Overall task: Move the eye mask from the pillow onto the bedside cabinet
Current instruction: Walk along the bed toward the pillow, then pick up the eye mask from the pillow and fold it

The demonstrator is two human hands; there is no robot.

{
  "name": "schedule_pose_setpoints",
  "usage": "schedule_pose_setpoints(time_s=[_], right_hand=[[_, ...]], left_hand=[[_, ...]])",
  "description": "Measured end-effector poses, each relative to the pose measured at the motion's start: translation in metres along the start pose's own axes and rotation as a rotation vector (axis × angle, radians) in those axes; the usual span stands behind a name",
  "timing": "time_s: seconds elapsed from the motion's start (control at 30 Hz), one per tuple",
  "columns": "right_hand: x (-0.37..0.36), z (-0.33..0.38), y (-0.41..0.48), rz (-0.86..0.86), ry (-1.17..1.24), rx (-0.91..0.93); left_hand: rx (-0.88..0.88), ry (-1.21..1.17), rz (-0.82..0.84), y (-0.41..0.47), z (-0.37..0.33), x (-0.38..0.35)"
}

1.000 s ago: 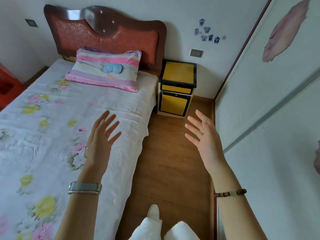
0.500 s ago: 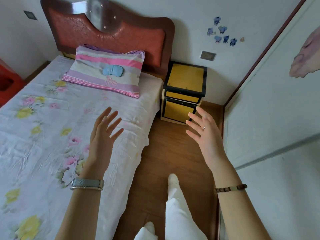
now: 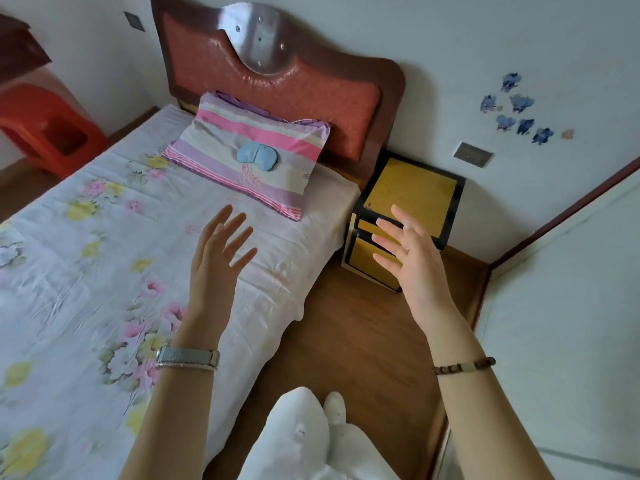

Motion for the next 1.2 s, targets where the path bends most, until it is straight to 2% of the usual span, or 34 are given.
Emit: schedule_pose_setpoints(time_s=[0.37, 0.83, 1.2], right_hand=[[-0.021, 0.003, 0.121, 0.090, -0.030, -0.011], [-0.114, 0.035, 0.337, 0.209, -0.073, -0.075], [-0.178, -0.004, 0.469, 0.312, -0.123, -0.215]], left_hand=[[-0.005, -0.025, -0.121, 0.090, 0.009, 0.007], [0.056, -0.094, -0.195, 0.305, 0.035, 0.025], [0.149, -0.069, -0.317, 0.429, 0.077, 0.049]])
Point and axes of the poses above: each hand's wrist, its own y-axis towards the middle knuckle, its own x-axis out of the back of the hand, z = x × y, the point moved 7 cm from there along y, towards the middle knuckle, and after that the axes turned 13 degrees about -y, right-handed, at the moved point
